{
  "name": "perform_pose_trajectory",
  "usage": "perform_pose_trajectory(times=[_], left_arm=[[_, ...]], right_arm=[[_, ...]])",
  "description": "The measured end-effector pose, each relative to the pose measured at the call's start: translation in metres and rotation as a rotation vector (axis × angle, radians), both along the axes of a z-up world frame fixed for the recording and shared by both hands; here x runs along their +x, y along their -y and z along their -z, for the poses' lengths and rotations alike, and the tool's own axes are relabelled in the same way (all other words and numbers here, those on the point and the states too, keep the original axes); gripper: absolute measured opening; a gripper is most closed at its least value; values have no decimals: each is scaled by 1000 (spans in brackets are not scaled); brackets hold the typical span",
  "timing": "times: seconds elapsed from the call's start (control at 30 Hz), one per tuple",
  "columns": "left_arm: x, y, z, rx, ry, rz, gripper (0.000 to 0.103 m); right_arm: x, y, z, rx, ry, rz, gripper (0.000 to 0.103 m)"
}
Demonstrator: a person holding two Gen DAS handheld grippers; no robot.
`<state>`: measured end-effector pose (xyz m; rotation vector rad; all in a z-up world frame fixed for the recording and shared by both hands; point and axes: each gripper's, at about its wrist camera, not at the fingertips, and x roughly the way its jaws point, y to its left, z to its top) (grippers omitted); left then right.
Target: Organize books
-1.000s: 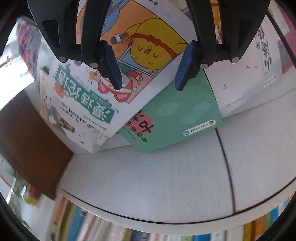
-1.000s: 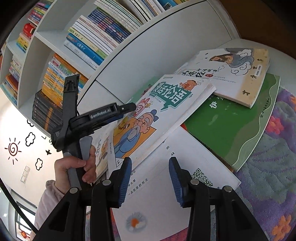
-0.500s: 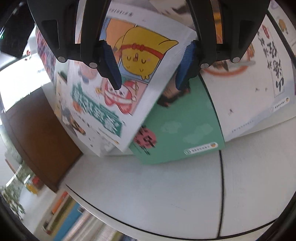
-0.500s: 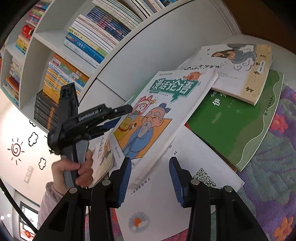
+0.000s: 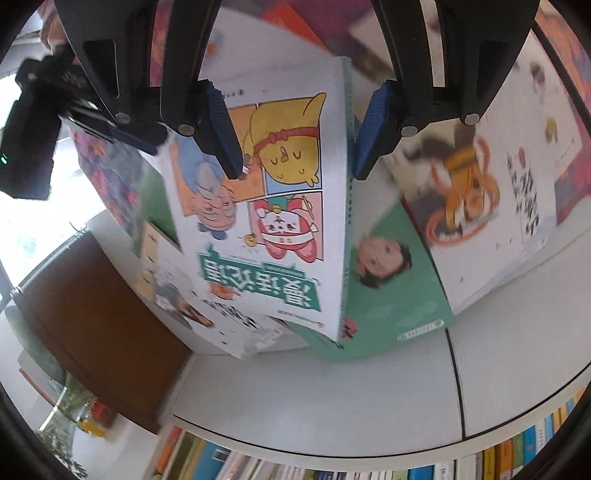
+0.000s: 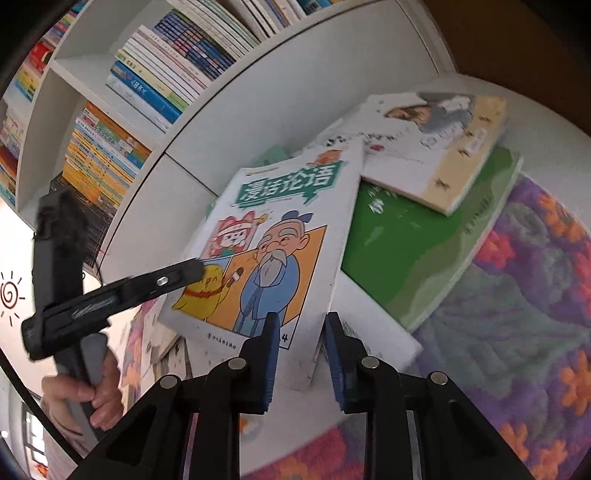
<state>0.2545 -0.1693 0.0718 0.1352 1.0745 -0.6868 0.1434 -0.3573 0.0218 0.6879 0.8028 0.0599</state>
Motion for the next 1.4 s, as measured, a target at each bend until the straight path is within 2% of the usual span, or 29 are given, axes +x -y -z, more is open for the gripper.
perform_pose_trajectory(times=[0.3,0.4,0.47,0.57,0.67,0.93,1.03,1.1,1.23,1.33,1.4], left_arm=[[-106,-38,6,-24,-46,-9,57],[-151,-60,8,-52,-1,-20,57],[-164,-67,15,-53,-10,-19,57],[-158,-77,34,-64,-67,-49,57],[-142,-87,51,-130,-131,-100,51],[-134,-99,62,-269,-129,-122,49],[-132,-103,66,-313,-115,-132,46],[-131,-104,68,-299,-99,-151,33],[-127,-109,70,-320,-119,-186,28],[-132,-105,63,-252,-95,-186,27],[-136,-106,61,-227,-122,-189,26]], right_arm=[[-61,-10,5,7,-68,-118,25],[-82,-20,6,9,-92,-185,25],[-95,-26,6,-9,-103,-234,25],[-97,-24,10,-17,-119,-252,25],[-85,-16,18,38,-120,-260,25],[-62,-5,28,131,-56,-276,25],[-62,-6,30,127,-23,-269,20],[-66,-9,29,96,-4,-265,19],[-67,-12,27,78,-1,-262,20],[-68,-10,28,137,-19,-269,20],[-73,-11,25,159,-28,-282,20]])
